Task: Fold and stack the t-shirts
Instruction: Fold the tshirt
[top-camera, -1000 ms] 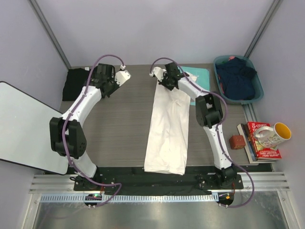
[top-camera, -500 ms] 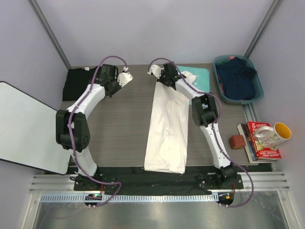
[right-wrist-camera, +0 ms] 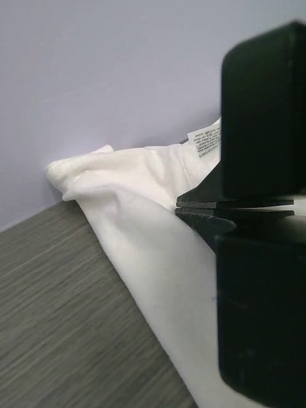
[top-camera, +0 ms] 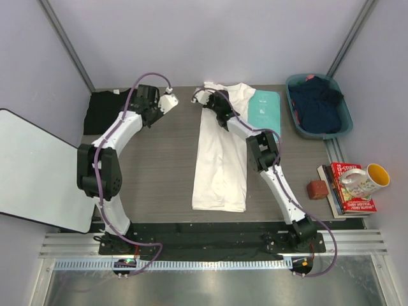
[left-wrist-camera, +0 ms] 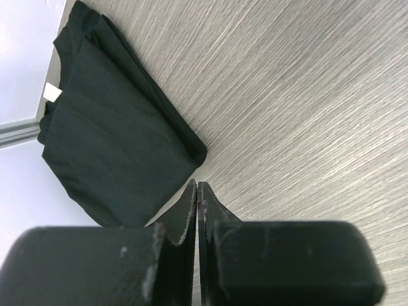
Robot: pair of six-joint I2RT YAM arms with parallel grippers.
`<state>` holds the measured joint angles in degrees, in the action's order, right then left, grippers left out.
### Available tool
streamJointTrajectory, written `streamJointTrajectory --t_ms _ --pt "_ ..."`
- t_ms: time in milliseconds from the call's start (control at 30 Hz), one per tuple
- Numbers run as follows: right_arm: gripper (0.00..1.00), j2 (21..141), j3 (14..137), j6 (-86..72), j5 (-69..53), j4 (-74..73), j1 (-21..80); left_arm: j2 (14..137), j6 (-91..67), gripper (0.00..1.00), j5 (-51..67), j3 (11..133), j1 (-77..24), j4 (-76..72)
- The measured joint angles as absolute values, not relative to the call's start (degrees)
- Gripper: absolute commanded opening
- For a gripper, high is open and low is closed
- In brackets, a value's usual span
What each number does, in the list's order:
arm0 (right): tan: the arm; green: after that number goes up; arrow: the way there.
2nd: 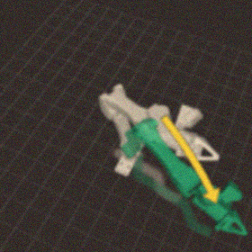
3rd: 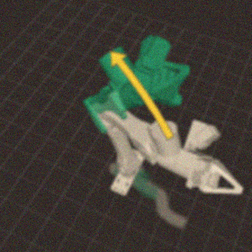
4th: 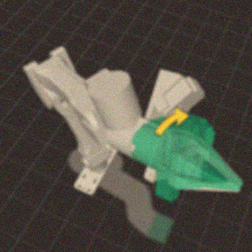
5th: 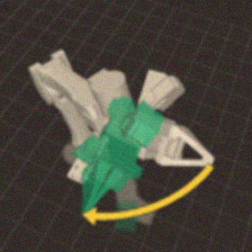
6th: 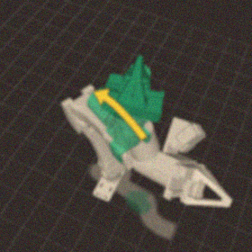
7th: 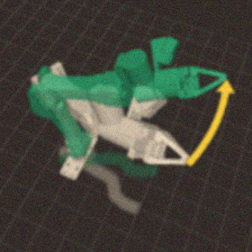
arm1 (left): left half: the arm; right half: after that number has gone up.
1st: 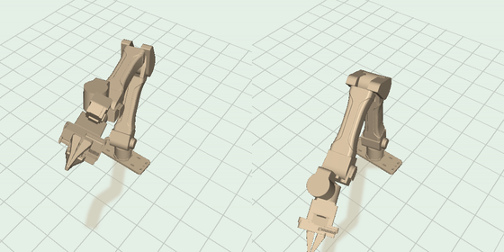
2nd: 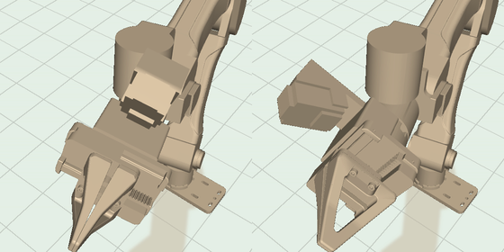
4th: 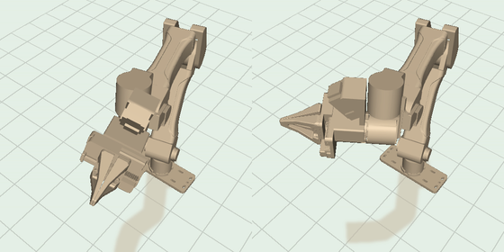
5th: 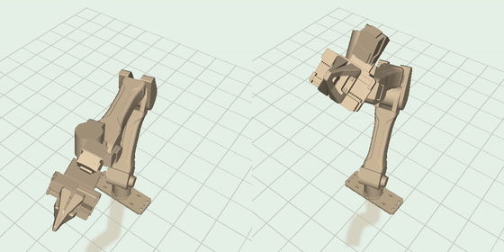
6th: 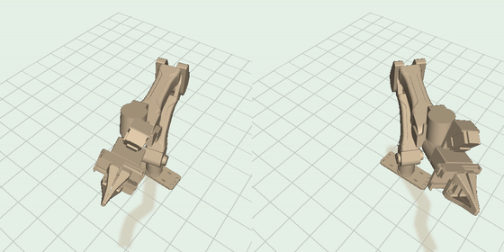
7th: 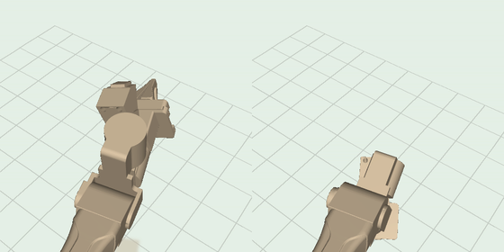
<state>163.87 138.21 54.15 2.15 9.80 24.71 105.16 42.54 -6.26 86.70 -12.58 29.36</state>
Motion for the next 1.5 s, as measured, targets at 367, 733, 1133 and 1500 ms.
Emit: streamJointTrajectory --t_ms 367,733,1133,1500 --pt "0.67 162.3 128.4 55.2 16.1 29.7 26.0 105.1 42.2 0.05 -7.2 84.0 -15.2 27.8" --pt "1.00 113.2 84.8 52.6 9.4 19.6 24.6 90.2 50.9 1.00 2.8 68.4 -17.5 20.2" --pt "0.91 75.5 39.4 75.4 -15.6 -7.6 23.7 77.4 74.4 1.00 19.0 50.1 -27.5 19.7" --pt "0.90 62.8 28.1 96.8 -27.4 -19.5 24.0 71.3 95.2 1.00 30.0 32.8 -30.5 19.1"
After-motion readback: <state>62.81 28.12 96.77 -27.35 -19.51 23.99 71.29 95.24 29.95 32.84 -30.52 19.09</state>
